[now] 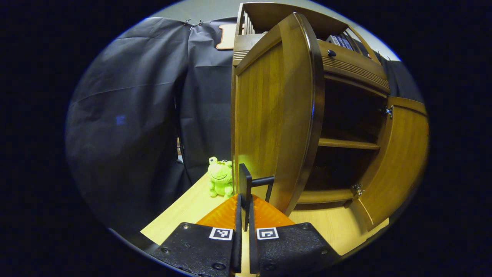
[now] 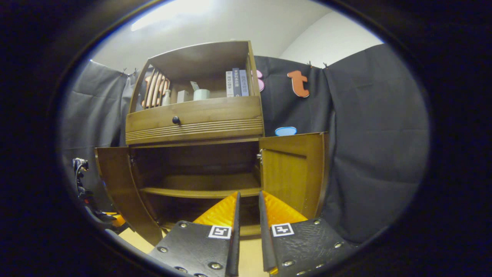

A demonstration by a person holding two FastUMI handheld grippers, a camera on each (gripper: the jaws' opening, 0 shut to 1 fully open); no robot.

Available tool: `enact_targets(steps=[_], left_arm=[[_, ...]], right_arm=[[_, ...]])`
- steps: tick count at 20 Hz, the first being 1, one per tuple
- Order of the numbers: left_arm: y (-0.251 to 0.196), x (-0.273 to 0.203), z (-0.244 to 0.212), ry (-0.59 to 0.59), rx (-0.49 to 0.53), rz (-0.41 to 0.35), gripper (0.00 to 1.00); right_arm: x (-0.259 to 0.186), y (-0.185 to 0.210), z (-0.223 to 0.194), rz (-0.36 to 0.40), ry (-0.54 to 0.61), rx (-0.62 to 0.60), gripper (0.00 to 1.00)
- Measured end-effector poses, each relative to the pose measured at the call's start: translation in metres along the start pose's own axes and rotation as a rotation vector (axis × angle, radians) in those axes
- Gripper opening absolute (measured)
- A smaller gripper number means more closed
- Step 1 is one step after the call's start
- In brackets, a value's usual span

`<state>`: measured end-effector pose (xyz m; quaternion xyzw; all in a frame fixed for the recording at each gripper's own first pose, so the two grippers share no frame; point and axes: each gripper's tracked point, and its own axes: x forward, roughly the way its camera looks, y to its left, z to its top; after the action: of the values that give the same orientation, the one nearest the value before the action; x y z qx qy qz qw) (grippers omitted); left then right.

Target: Open the right door of the double-door shoe cabinet with the right hand, and open the left door with the left hand.

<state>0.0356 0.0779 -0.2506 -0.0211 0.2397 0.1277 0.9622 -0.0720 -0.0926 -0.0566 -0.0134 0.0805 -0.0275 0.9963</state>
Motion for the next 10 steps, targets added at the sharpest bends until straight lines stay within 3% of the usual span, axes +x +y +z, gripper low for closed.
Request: enact_targets(steps=[5, 10], left_arm=[[0.004, -0.007, 0.000, -0.005, 0.020, -0.034, 0.08], [0.021, -0.013, 0.000, -0.002, 0.019, 0.006, 0.08]], right_arm=[[0.015, 0.032, -0.016, 0.072, 0.040, 0.006, 0.24], [0.028, 0.060, -0.025, 0.131, 0.063, 0.017, 0.24]])
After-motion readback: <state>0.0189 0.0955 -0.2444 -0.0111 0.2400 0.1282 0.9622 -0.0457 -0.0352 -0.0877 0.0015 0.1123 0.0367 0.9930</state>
